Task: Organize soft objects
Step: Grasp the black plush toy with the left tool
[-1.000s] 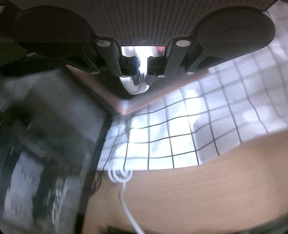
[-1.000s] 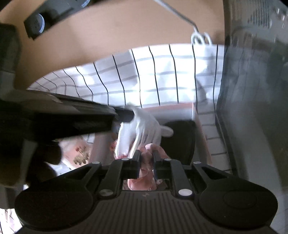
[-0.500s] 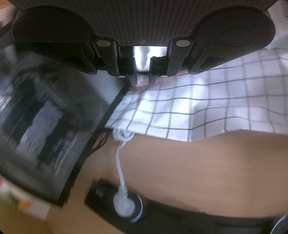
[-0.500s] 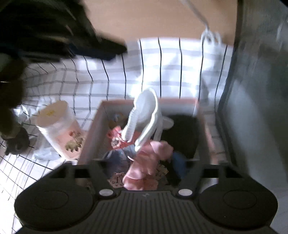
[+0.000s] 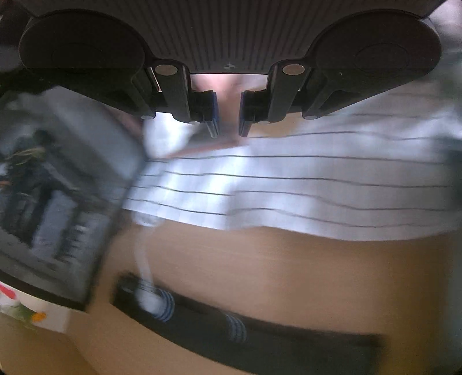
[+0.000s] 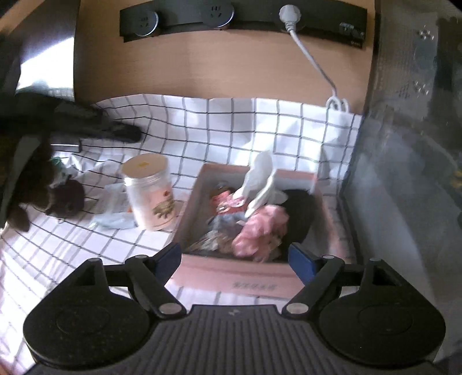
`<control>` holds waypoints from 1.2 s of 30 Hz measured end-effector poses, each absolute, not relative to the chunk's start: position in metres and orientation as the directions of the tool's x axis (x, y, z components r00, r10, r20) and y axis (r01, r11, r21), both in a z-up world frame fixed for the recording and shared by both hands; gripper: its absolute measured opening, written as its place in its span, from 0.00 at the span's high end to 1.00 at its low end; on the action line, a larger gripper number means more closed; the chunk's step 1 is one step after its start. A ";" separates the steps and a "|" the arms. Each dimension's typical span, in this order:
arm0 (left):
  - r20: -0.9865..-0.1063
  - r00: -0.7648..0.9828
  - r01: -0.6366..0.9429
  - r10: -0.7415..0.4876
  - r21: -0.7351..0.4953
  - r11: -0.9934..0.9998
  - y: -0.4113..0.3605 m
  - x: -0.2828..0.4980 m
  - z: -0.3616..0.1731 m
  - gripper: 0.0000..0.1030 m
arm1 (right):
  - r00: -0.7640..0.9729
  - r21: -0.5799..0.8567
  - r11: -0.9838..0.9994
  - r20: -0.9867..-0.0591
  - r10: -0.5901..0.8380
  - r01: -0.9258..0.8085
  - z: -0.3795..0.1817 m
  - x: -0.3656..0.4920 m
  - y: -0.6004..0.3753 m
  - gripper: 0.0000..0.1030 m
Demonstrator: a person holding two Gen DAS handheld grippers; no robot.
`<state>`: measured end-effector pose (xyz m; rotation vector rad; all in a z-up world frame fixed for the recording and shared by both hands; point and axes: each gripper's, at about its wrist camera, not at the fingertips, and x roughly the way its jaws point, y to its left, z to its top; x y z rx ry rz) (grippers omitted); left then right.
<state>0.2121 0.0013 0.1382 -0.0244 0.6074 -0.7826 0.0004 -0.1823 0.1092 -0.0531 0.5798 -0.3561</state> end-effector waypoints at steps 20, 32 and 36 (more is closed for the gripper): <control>-0.600 0.665 0.399 -0.444 -0.217 0.891 0.130 0.261 0.101 0.85 | 0.757 -0.229 0.973 -0.642 -0.122 -0.038 0.054 0.120 -0.042 0.20; -0.721 0.534 0.677 -0.442 0.052 0.734 0.084 0.241 0.086 0.53 | 0.716 -0.170 0.983 -0.677 -0.170 0.072 0.043 0.107 -0.075 0.20; -0.728 0.582 0.632 -0.361 0.127 0.764 0.080 0.252 0.082 0.51 | 0.718 -0.176 0.982 -0.674 -0.173 0.072 0.040 0.104 -0.072 0.20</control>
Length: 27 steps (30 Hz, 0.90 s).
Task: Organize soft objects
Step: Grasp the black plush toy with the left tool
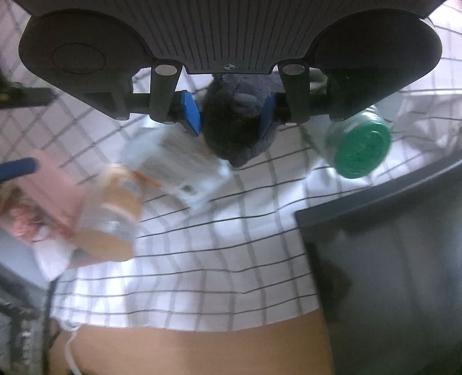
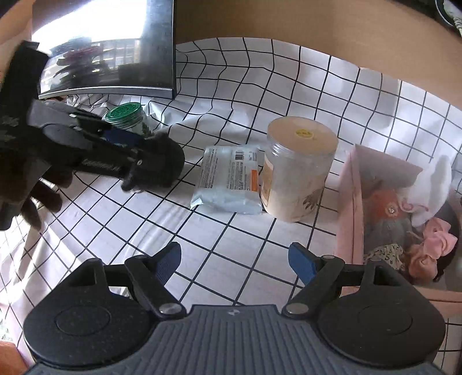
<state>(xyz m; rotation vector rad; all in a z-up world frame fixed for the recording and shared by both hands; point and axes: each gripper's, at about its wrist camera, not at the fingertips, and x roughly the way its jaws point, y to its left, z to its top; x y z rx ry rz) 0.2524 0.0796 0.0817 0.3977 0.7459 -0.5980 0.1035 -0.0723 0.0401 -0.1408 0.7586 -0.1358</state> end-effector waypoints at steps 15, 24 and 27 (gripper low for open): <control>-0.763 0.530 0.635 -0.369 0.070 0.769 0.069 0.273 0.075 0.09 | 0.700 -0.190 0.978 -0.686 -0.197 0.089 0.032 0.089 -0.080 0.20; -0.739 0.613 0.532 -0.278 0.127 0.837 0.075 0.275 0.060 0.10 | 0.728 -0.238 0.969 -0.653 -0.208 0.064 0.032 0.100 -0.072 0.20; -0.739 0.614 0.501 -0.279 0.091 0.861 0.083 0.276 0.060 0.25 | 0.728 -0.235 0.971 -0.657 -0.197 0.051 0.026 0.114 -0.068 0.20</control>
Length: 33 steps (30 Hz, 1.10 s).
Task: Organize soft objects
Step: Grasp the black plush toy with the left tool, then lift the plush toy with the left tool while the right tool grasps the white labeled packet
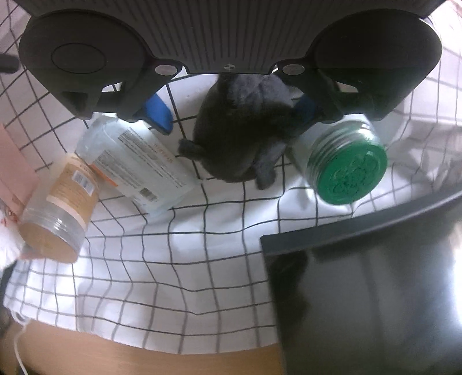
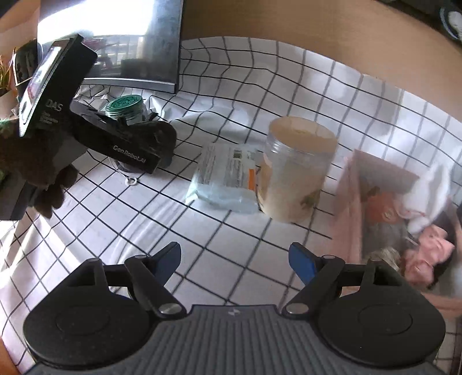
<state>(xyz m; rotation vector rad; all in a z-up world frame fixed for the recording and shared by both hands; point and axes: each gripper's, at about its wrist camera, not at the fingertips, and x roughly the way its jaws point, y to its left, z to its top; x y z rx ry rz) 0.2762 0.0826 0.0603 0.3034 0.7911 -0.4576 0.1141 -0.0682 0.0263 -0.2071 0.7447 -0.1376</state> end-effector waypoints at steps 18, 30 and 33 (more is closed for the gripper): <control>-0.644 0.653 0.318 -0.399 -0.245 0.916 0.223 0.220 0.091 0.38 | 0.526 -0.236 0.968 -0.836 -0.159 -0.082 0.045 0.286 -0.013 0.20; -0.592 0.698 0.214 -0.403 -0.364 0.907 0.274 0.195 0.090 0.38 | 0.241 -0.226 0.973 -0.943 -0.228 0.037 0.034 0.392 -0.058 0.20; -0.601 0.706 0.180 -0.375 -0.360 0.915 0.283 0.196 0.090 0.38 | 0.232 -0.239 0.969 -0.941 -0.245 0.055 0.027 0.394 -0.062 0.20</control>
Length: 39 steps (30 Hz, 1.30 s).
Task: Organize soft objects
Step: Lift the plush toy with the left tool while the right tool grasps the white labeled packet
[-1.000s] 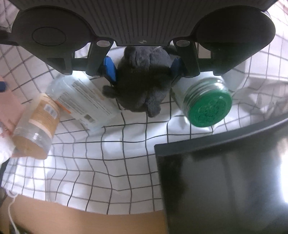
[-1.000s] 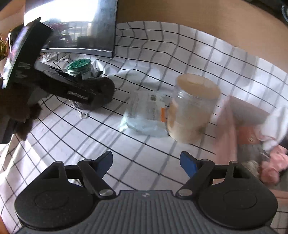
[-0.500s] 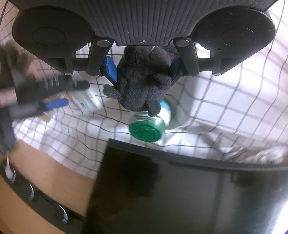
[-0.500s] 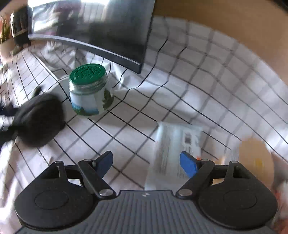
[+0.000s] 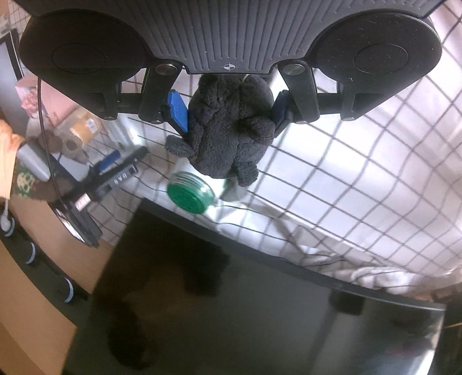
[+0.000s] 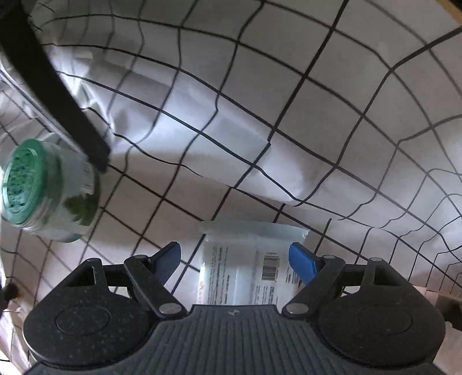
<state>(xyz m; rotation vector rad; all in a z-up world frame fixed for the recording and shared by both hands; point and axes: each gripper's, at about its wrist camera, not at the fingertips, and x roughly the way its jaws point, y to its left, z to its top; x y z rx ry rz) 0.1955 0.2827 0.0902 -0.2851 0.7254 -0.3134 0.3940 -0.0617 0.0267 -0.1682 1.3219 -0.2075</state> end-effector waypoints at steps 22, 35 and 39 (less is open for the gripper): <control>-0.635 0.685 0.175 -0.356 -0.331 0.927 0.275 0.200 0.088 0.38 | 0.239 -0.050 0.985 -0.967 -0.089 0.165 0.026 0.367 -0.070 0.07; -0.630 0.671 0.216 -0.390 -0.338 0.916 0.259 0.204 0.091 0.38 | 0.451 -0.112 0.982 -0.892 -0.032 -0.152 0.039 0.291 -0.041 0.07; -0.634 0.660 0.239 -0.403 -0.332 0.913 0.251 0.206 0.093 0.38 | 0.462 -0.085 0.987 -0.887 -0.012 -0.136 0.029 0.284 -0.048 0.07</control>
